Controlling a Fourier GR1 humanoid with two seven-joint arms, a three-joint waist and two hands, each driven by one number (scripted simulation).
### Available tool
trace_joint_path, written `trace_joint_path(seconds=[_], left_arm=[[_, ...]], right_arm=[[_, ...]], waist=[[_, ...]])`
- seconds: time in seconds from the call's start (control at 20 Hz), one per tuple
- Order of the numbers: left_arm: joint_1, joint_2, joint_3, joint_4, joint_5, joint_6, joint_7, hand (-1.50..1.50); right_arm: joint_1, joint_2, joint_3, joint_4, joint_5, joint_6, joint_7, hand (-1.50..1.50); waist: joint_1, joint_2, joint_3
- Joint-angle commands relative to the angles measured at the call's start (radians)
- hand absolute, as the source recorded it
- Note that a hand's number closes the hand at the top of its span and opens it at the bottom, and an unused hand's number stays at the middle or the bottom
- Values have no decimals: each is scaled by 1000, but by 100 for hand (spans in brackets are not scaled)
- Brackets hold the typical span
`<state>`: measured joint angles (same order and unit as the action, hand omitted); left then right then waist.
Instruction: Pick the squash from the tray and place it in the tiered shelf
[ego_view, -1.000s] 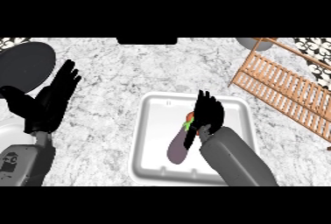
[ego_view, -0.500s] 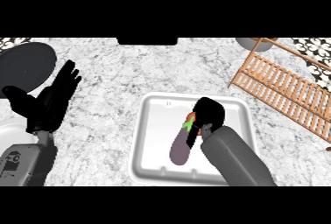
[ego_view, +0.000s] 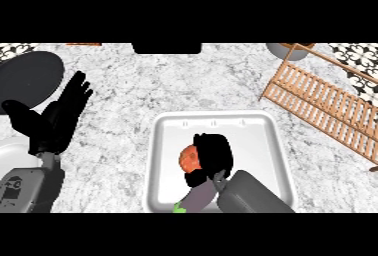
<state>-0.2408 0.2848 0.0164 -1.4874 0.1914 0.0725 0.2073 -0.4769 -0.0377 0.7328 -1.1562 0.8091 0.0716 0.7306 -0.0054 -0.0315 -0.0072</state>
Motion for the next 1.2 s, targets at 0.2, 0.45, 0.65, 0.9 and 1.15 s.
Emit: trace_joint_path(seconds=[0.2,0.45,0.65,0.9,1.15], left_arm=[[27,20,29,-6,7,3,6,0],[43,11,33,-15,3,19,1,0],[61,26,47,-22,4,11,-7,0],[74,30,51,-44,20,-9,-12,0],[49,51,67,-41,24,-16,6,0]], right_arm=[[278,-174,383,-363,48,-12,-327,150],[459,-329,383,-727,-14,-166,-402,150],[526,-459,301,-1038,-30,-243,-406,150],[622,-571,210,-1312,-70,-280,-366,150],[690,-675,66,-1485,-144,-267,-301,150]], waist=[[-43,0,8],[-67,10,9],[-66,10,8],[-56,15,8],[-51,23,8]])
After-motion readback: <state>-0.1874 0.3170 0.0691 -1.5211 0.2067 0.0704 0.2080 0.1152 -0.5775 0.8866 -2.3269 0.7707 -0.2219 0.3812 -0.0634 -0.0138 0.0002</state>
